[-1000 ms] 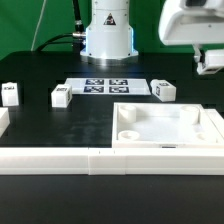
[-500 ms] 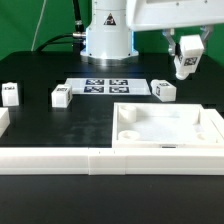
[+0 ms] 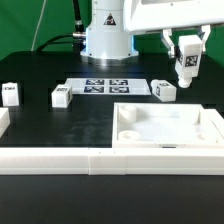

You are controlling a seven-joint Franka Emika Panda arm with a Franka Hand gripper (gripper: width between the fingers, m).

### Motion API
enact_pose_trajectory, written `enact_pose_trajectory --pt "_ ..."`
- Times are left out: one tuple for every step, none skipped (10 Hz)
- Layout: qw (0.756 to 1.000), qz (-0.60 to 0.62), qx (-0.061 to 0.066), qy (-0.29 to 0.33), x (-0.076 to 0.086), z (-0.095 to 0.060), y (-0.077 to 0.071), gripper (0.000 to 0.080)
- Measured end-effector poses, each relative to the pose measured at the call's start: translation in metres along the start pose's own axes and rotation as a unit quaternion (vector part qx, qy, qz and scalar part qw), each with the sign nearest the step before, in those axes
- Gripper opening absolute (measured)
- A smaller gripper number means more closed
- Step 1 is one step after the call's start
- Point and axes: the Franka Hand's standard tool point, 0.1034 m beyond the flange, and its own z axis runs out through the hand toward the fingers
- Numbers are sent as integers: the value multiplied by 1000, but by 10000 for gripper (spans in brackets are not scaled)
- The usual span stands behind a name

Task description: Assemble one leg

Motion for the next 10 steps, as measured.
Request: enact_pose_trajectory --pt "1000 -15 -1 3 13 7 4 290" --pt "1000 -23 0 8 31 15 7 290" --pt "1000 -27 1 14 49 26 7 290" --pt "999 -31 2 19 60 33 7 290" --pt "999 -38 3 17 68 36 7 290" --pt "999 -38 4 15 71 35 6 290" --pt "999 -38 3 26 72 35 6 290" --pt "999 -38 2 32 72 35 7 290" --pt "998 -38 -2 55 73 35 8 290" --pt "993 -39 -8 111 67 36 7 290"
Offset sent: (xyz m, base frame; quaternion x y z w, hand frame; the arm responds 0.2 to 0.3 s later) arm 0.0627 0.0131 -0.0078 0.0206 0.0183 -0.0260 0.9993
